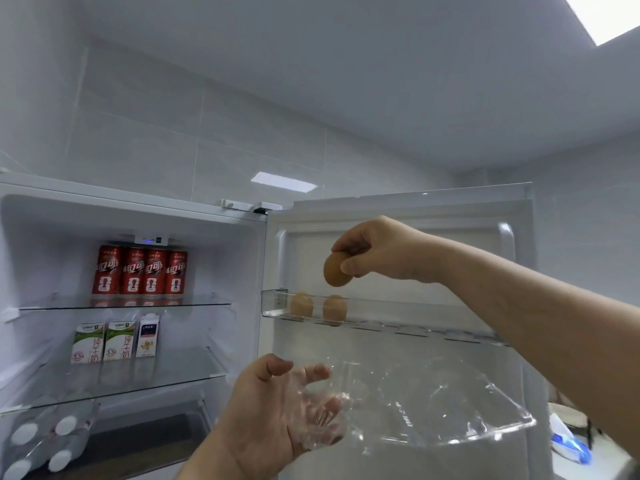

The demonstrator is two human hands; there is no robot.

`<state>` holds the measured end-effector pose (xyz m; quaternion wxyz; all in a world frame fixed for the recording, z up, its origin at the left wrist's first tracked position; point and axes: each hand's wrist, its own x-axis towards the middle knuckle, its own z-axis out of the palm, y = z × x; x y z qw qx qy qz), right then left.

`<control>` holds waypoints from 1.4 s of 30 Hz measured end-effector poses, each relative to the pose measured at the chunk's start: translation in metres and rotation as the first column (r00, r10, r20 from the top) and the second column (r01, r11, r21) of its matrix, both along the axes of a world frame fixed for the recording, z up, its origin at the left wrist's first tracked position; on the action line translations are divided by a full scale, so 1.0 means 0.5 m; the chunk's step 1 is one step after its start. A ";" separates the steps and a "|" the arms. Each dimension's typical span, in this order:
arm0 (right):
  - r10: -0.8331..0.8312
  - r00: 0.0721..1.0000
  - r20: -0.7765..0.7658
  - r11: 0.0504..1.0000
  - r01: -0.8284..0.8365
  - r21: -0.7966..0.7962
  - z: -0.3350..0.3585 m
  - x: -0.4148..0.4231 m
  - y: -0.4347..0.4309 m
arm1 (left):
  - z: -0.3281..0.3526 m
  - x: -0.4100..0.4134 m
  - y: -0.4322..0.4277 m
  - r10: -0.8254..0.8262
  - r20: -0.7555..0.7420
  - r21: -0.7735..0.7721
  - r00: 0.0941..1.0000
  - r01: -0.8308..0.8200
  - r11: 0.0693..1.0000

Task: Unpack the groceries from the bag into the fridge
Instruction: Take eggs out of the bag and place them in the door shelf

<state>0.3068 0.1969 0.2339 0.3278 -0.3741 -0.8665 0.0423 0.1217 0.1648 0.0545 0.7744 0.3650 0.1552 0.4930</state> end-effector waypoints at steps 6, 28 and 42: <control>-0.075 0.997 0.030 0.997 0.076 -0.010 0.004 -0.039 0.064 | 0.001 -0.028 0.045 -0.082 -0.020 0.022 0.996 0.083 0.996; -0.038 0.971 0.235 0.976 0.087 -0.202 0.000 -0.117 0.190 | -0.016 -0.090 0.138 -0.239 0.072 -0.018 0.968 0.241 0.970; -0.008 0.942 0.334 0.959 0.102 -0.265 -0.016 -0.130 0.236 | -0.024 -0.117 0.162 -0.293 0.087 0.006 0.952 0.294 0.956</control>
